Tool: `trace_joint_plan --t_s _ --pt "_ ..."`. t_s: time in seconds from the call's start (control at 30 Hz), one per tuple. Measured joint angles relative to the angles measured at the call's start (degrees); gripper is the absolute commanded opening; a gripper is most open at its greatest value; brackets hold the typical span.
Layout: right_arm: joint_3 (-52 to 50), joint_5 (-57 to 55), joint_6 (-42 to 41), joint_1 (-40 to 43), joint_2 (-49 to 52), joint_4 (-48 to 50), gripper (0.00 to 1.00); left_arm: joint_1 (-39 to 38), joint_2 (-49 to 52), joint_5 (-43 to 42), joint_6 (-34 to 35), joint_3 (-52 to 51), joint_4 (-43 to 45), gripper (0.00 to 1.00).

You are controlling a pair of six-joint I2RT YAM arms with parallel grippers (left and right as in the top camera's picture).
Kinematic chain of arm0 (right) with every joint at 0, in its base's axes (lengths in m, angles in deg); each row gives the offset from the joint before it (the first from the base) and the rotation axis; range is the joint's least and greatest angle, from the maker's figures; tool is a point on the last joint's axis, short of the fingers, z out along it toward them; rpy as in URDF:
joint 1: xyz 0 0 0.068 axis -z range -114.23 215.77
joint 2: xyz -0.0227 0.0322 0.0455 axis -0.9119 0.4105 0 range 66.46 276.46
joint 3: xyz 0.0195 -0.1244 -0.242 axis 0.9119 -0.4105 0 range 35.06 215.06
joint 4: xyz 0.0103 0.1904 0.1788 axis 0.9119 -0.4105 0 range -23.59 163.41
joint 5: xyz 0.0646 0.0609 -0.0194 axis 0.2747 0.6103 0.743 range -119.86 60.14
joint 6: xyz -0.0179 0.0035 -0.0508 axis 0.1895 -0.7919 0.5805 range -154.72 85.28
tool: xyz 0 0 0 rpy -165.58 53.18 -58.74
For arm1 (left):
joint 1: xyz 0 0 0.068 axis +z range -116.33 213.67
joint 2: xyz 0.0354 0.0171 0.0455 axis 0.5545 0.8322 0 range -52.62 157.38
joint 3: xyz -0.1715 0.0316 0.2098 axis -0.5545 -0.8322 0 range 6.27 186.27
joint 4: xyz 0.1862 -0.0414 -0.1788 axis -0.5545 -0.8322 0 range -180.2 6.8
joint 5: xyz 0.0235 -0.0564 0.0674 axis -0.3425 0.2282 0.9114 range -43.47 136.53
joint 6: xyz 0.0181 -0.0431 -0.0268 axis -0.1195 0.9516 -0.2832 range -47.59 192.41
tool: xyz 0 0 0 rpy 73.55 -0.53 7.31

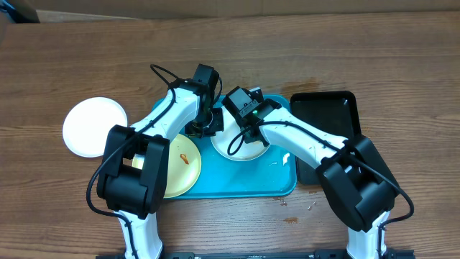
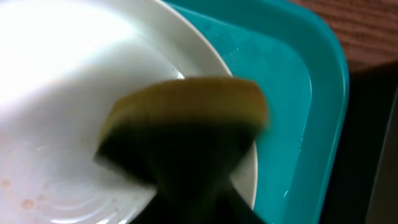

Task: Clean dirty plates on tray and stack at the side
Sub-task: 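Scrub the white plate held by the left gripper with the sponge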

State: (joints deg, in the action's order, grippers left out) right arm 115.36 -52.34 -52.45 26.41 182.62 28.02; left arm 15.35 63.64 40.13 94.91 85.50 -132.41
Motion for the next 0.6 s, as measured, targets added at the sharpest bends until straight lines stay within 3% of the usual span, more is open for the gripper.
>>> trace_joint_plan --t_s 0.4,0.43,0.5,0.6 --pt "0.0 -0.9 0.2 0.0 0.0 -0.3 0.34 0.0 0.0 0.0 0.0 0.0 0.0 0.04" --pt "0.0 -0.9 0.2 0.0 0.0 -0.3 0.29 0.0 0.0 0.0 0.0 0.0 0.0 0.04" --pt "0.0 -0.9 0.3 0.0 0.0 -0.3 0.07 0.0 0.0 0.0 0.0 0.0 0.0 0.04" --pt "0.0 -0.9 0.0 0.0 0.0 0.1 0.04 0.0 0.0 0.0 0.0 0.0 0.0 0.04"
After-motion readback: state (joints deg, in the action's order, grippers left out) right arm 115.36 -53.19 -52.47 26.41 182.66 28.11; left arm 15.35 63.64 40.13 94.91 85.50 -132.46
